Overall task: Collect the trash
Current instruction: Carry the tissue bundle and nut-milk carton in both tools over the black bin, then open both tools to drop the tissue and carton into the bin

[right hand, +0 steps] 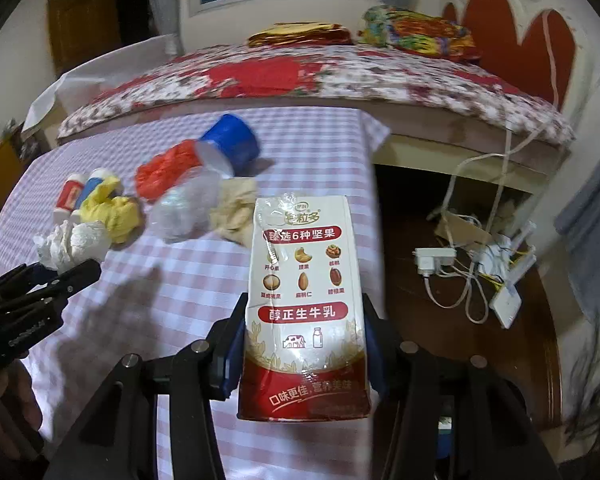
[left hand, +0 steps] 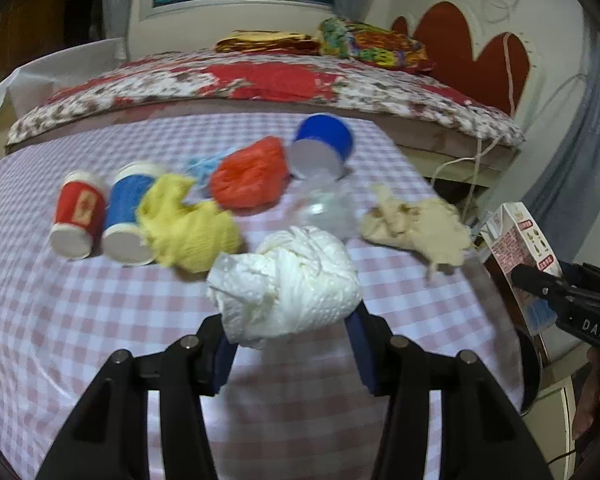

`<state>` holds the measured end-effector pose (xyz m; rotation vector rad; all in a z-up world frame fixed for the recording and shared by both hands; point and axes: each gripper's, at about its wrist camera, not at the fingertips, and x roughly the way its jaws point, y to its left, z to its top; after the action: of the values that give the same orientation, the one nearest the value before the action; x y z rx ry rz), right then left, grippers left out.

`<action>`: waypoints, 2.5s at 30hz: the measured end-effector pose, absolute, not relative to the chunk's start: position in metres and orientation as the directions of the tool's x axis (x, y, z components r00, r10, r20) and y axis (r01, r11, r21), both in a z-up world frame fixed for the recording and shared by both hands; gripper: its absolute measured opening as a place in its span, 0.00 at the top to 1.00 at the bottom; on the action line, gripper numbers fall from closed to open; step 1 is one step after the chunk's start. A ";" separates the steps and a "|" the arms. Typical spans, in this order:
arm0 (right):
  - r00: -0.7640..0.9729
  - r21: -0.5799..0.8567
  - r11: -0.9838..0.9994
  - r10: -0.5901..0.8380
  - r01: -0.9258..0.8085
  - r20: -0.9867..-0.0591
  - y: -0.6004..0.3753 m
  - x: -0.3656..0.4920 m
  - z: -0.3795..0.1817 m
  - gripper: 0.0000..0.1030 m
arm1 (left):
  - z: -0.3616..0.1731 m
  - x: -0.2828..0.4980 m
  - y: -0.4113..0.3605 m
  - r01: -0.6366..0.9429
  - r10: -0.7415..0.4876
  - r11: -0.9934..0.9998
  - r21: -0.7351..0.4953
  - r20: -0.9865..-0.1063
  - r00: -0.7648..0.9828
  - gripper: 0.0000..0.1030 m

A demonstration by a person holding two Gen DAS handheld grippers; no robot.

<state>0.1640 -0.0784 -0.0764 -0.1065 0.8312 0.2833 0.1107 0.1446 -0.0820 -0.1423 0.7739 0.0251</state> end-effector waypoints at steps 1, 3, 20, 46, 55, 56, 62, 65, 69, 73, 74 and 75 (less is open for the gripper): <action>0.643 0.017 0.961 0.199 -0.277 -0.740 -0.085 0.163 -0.076 0.50 | -0.080 0.112 0.138 -0.059 -0.039 0.991 -0.116 -0.696 0.717 0.50; 0.650 0.015 0.967 0.182 -0.253 -0.738 -0.100 0.161 -0.074 0.50 | -0.078 0.115 0.125 -0.029 -0.057 0.993 -0.112 -0.693 0.718 0.50; 0.648 0.005 0.999 0.038 -0.053 -0.760 -0.220 0.139 -0.090 0.50 | -0.074 0.128 0.022 0.190 -0.188 0.979 -0.077 -0.705 0.684 0.50; 0.585 0.013 0.986 -0.089 0.168 -0.806 -0.356 0.078 -0.132 0.50 | -0.093 0.114 -0.127 0.488 -0.344 0.872 -0.038 -0.757 0.556 0.50; 0.552 -0.003 0.989 -0.086 0.150 -0.830 -0.369 0.071 -0.156 0.50 | -0.111 0.113 -0.165 0.581 -0.399 0.812 -0.060 -0.783 0.477 0.50; 0.548 -0.005 0.989 -0.088 0.151 -0.832 -0.371 0.069 -0.159 0.50 | -0.115 0.113 -0.170 0.594 -0.409 0.801 -0.069 -0.787 0.461 0.50; 0.517 -0.011 0.987 -0.093 0.158 -0.851 -0.386 0.063 -0.182 0.50 | -0.136 0.116 -0.197 0.630 -0.404 0.773 -0.077 -0.825 0.396 0.50; 0.498 -0.008 0.987 -0.087 0.159 -0.863 -0.392 0.059 -0.195 0.50 | -0.147 0.116 -0.209 0.648 -0.396 0.758 -0.075 -0.843 0.365 0.50; 0.474 -0.018 0.989 -0.085 0.144 -0.877 -0.396 0.058 -0.209 0.50 | -0.161 0.121 -0.217 0.655 -0.389 0.750 -0.093 -0.863 0.322 0.50; 0.461 -0.034 0.992 -0.085 0.118 -0.883 -0.395 0.059 -0.218 0.50 | -0.169 0.125 -0.220 0.656 -0.390 0.746 -0.113 -0.873 0.294 0.50; 0.457 -0.033 0.993 -0.082 0.114 -0.886 -0.396 0.060 -0.221 0.50 | -0.172 0.126 -0.222 0.656 -0.389 0.746 -0.118 -0.876 0.285 0.50; 0.454 -0.030 0.993 -0.077 0.110 -0.888 -0.397 0.061 -0.224 0.50 | -0.175 0.127 -0.224 0.656 -0.385 0.745 -0.119 -0.880 0.278 0.50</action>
<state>0.0610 -0.3969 -0.2242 0.0338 1.0936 -0.1152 0.1265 -0.2237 -0.1755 0.2911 1.0817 -0.7120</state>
